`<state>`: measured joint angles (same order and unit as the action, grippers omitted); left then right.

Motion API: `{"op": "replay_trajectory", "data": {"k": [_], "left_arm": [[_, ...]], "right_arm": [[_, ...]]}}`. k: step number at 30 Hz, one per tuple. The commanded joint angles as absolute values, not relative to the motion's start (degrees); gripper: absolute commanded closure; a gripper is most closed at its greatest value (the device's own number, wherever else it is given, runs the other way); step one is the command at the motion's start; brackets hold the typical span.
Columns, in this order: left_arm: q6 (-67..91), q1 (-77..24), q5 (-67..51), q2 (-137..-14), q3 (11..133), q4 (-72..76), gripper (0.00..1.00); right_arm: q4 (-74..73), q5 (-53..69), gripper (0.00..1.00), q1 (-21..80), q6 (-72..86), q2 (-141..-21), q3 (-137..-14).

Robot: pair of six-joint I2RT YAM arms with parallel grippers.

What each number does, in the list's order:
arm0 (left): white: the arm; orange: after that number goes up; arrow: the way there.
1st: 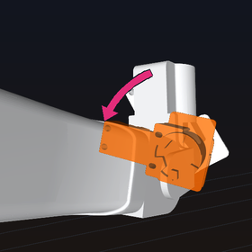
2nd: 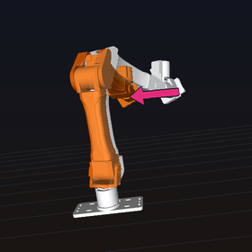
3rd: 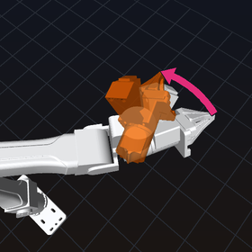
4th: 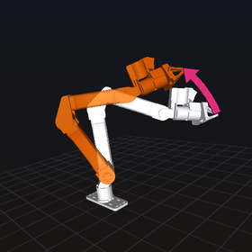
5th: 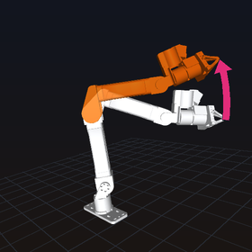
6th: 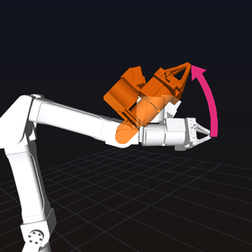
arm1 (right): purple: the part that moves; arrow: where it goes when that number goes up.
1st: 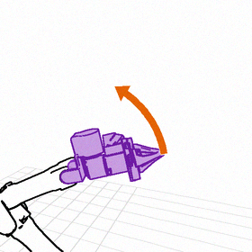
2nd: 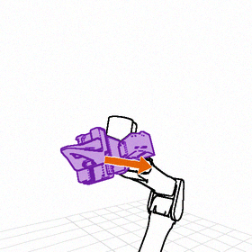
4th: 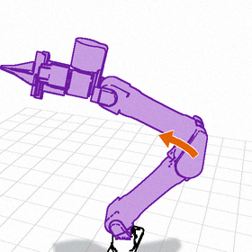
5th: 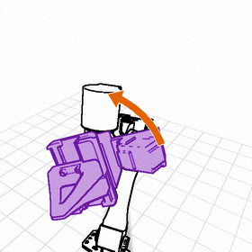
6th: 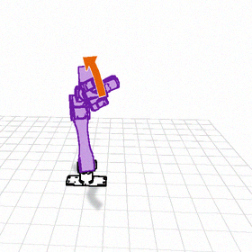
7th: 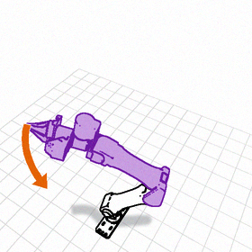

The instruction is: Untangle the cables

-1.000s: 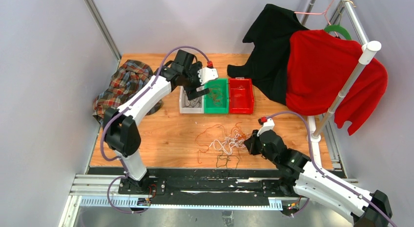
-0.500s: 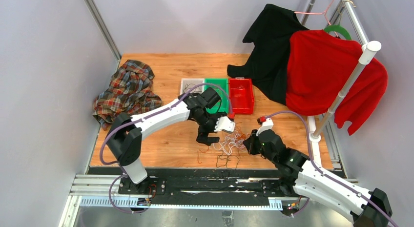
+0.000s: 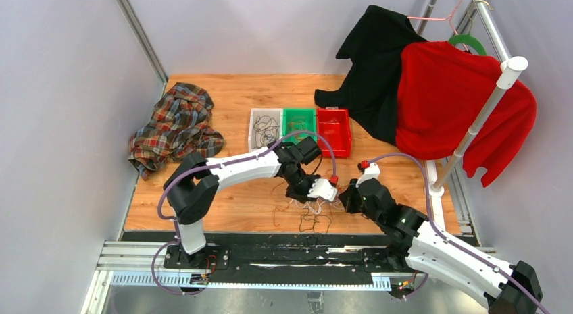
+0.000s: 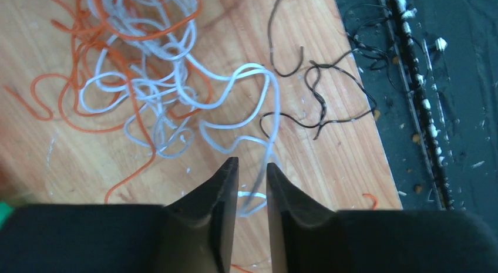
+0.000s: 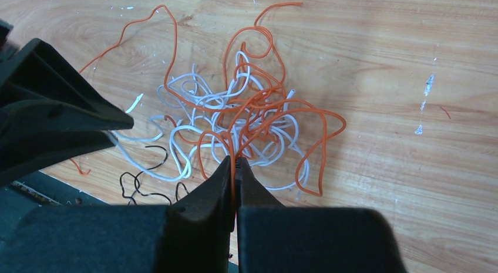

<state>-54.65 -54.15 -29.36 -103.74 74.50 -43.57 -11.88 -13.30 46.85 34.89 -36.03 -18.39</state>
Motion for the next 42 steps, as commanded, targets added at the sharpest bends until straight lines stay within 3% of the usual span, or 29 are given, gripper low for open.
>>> {"op": "replay_trajectory", "data": {"k": [1,2,3,8,14,18,21,28,36,42], "left_arm": [[-53.3,-54.3,-27.1,-102.0,74.0,-40.1,0.89],[-52.7,-54.3,-25.6,-100.8,74.0,-40.2,0.98],[-52.3,-54.3,-22.8,-99.6,74.1,-40.8,0.99],[-50.5,-53.3,-16.9,-91.9,79.8,-50.9,0.99],[-44.4,-52.7,-12.4,-85.6,93.3,-60.8,0.99],[-42.1,-51.5,-11.2,-82.6,98.4,-61.7,1.00],[-41.8,-51.4,-10.2,-81.2,98.6,-61.8,0.99],[-39.9,-51.4,-9.2,-80.4,98.4,-61.7,1.00],[-38.7,-51.4,-8.9,-79.5,99.3,-61.7,1.00],[-39.4,-51.6,-10.4,-78.2,99.0,-61.7,1.00]], "right_arm": [[-13.6,-14.4,0.99,45.9,35.3,-35.7,-20.4],[-13.8,-14.5,0.99,45.9,35.1,-35.4,-20.5],[-14.0,-14.4,0.99,45.8,35.0,-35.2,-20.7],[-15.4,-14.6,0.98,45.7,33.3,-35.0,-22.2],[-17.9,-14.2,0.58,45.7,28.9,-35.2,-28.1],[-20.9,-12.9,0.47,45.7,24.5,-35.2,-34.0],[-21.3,-9.9,0.33,45.8,21.1,-35.2,-38.4],[-9.1,-1.9,0.30,48.1,18.2,-41.1,-42.8],[5.7,-9.0,0.29,58.9,12.6,-51.5,-45.0],[12.6,-13.0,0.27,59.9,12.0,-57.5,-46.0]]}}
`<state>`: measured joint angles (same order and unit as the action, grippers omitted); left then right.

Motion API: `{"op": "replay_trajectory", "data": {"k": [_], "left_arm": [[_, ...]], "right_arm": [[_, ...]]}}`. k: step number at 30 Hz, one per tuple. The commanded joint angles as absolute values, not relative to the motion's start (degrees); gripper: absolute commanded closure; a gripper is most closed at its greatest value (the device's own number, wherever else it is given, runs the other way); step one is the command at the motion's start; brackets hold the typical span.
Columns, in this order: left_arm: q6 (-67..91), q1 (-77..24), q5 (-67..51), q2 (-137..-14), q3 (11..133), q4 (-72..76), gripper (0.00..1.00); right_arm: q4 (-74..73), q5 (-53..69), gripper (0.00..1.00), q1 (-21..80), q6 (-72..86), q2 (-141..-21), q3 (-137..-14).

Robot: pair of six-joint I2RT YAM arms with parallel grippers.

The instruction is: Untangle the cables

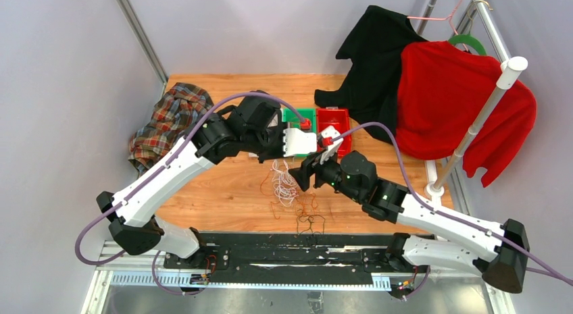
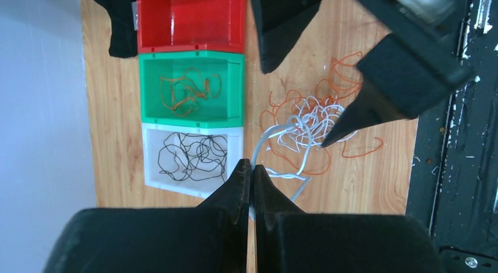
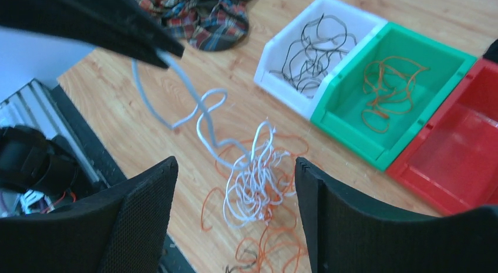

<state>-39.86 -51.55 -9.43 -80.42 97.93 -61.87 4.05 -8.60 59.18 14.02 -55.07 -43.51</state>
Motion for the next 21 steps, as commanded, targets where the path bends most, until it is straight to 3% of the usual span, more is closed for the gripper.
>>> {"op": "replay_trajectory", "data": {"k": [1,4,10,13,21], "left_arm": [[-39.2,-51.6,-10.5,-78.1,99.1,-61.8,0.99],[-38.9,-51.7,-10.9,-77.8,99.4,-62.2,1.00],[-38.5,-51.7,-13.2,-76.6,104.7,-65.5,1.00],[-37.9,-51.7,-13.9,-76.1,109.2,-67.8,1.00],[-35.3,-51.7,-15.0,-74.2,122.4,-67.9,0.99]], "right_arm": [[13.6,-13.9,0.27,59.9,12.0,-58.7,-46.4],[14.3,-17.9,0.29,59.9,11.7,-63.1,-48.6],[21.6,-21.8,0.41,59.5,10.9,-69.6,-48.0],[24.1,-20.4,0.48,59.0,12.2,-72.1,-47.9],[30.7,-17.0,0.54,57.3,19.5,-77.8,-44.1]]}}
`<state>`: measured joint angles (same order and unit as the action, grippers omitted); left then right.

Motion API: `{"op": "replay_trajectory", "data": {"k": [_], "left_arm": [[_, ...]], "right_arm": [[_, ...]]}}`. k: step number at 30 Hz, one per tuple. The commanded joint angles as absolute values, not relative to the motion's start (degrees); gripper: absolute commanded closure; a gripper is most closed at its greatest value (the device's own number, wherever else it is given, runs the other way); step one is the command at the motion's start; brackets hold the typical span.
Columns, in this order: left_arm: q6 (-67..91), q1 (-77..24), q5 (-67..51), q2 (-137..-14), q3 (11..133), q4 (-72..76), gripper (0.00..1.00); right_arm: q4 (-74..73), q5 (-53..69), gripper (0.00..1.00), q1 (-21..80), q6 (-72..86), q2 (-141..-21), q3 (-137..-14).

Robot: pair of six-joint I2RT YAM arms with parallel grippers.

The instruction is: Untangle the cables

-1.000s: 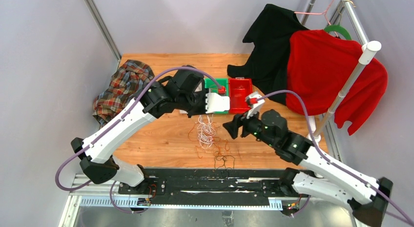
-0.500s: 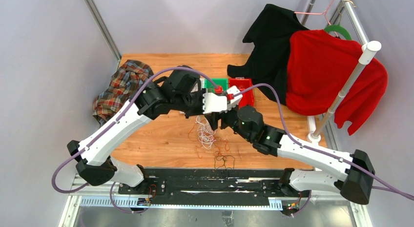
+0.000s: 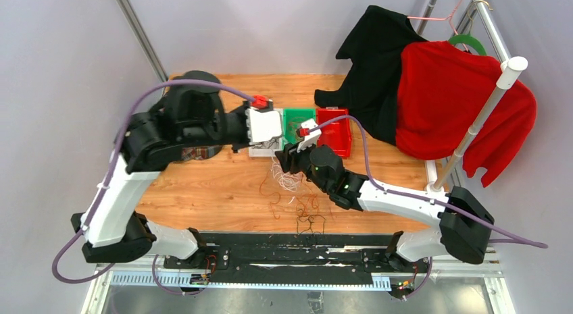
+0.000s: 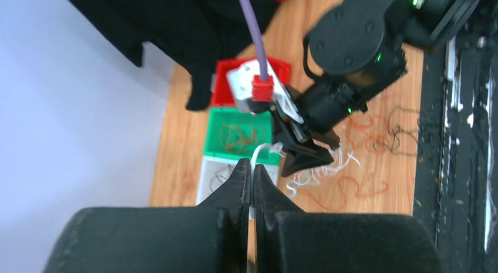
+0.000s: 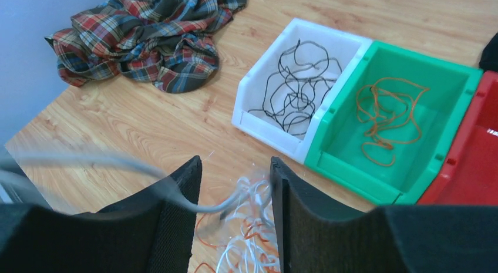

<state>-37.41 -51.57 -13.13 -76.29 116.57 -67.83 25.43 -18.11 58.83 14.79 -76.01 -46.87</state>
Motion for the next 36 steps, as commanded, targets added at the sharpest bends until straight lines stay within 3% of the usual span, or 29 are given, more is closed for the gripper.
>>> {"op": "replay_trajectory", "data": {"k": [1,10,16,19,23,29,36], "left_arm": [[-35.5,-51.7,-14.8,-74.2,123.8,-67.9,1.00],[-41.2,-51.7,-4.1,-79.2,144.0,-64.9,1.00],[-44.1,-51.7,-0.5,-77.2,140.4,-52.3,1.00],[-44.5,-51.7,-0.5,-77.5,140.2,-50.8,1.00],[-44.2,-51.7,-1.0,-77.8,139.8,-50.6,1.00],[-45.8,-51.7,-0.9,-78.3,140.3,-49.3,1.00],[-47.4,-51.7,-0.1,-79.3,141.6,-47.9,1.00]], "right_arm": [[31.4,-16.5,0.55,56.9,20.6,-78.0,-43.3],[34.2,-15.8,0.57,56.3,27.2,-76.7,-31.0],[32.8,-14.9,0.58,56.4,29.9,-74.2,-25.6],[30.4,-14.6,0.53,56.4,28.7,-70.3,-25.2],[25.4,-13.9,0.30,57.4,23.3,-62.6,-29.0],[22.6,-8.3,0.29,60.7,14.4,-61.7,-39.9],[24.5,0.3,0.28,62.3,10.7,-73.8,-52.6]]}}
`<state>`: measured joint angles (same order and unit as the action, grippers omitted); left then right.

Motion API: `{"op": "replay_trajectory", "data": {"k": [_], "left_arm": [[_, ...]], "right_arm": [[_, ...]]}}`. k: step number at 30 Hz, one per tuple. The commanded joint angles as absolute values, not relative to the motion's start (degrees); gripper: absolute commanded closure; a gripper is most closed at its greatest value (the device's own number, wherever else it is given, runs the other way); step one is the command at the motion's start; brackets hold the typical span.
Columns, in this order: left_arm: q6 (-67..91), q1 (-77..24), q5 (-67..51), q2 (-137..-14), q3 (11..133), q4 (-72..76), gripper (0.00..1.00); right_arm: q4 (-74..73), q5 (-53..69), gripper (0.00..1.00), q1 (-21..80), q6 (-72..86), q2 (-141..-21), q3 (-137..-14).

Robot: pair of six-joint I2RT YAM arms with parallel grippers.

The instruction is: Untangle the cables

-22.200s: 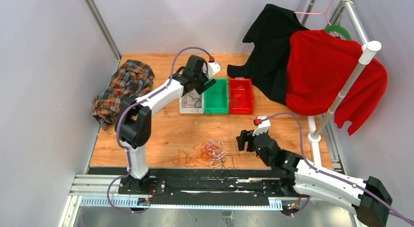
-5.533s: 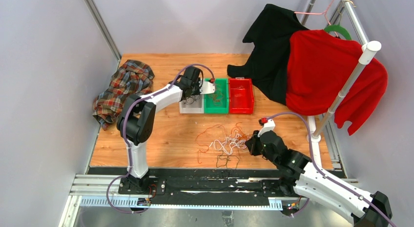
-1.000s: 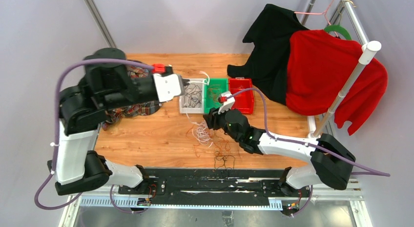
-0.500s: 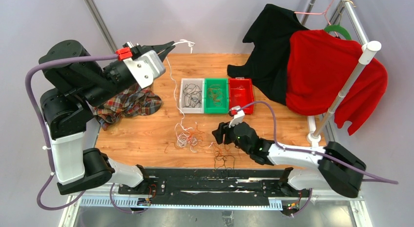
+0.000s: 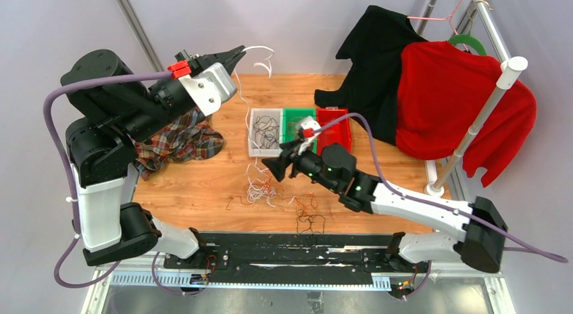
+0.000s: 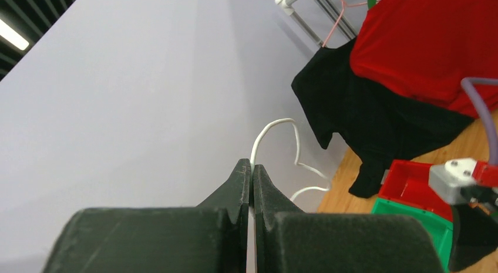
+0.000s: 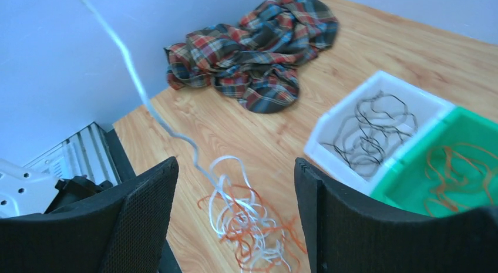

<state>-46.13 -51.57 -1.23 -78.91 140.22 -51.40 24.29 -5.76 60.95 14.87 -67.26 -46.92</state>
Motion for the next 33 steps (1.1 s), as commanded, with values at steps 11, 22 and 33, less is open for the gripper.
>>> {"op": "replay_trajectory", "data": {"k": [11,22,33], "left_arm": [[-50.1,-51.8,1.3,-79.3,142.7,-45.0,1.00],[-64.0,-51.8,8.0,-75.3,136.0,-24.1,1.00],[-67.8,-51.8,8.9,-77.5,139.3,-16.3,1.00]], "right_arm": [[28.9,-1.5,0.48,61.8,13.8,-89.0,-57.8],[34.4,-9.8,0.68,62.1,19.4,-90.5,-41.3],[35.4,-13.7,0.60,62.1,24.2,-83.7,-30.0]]}}
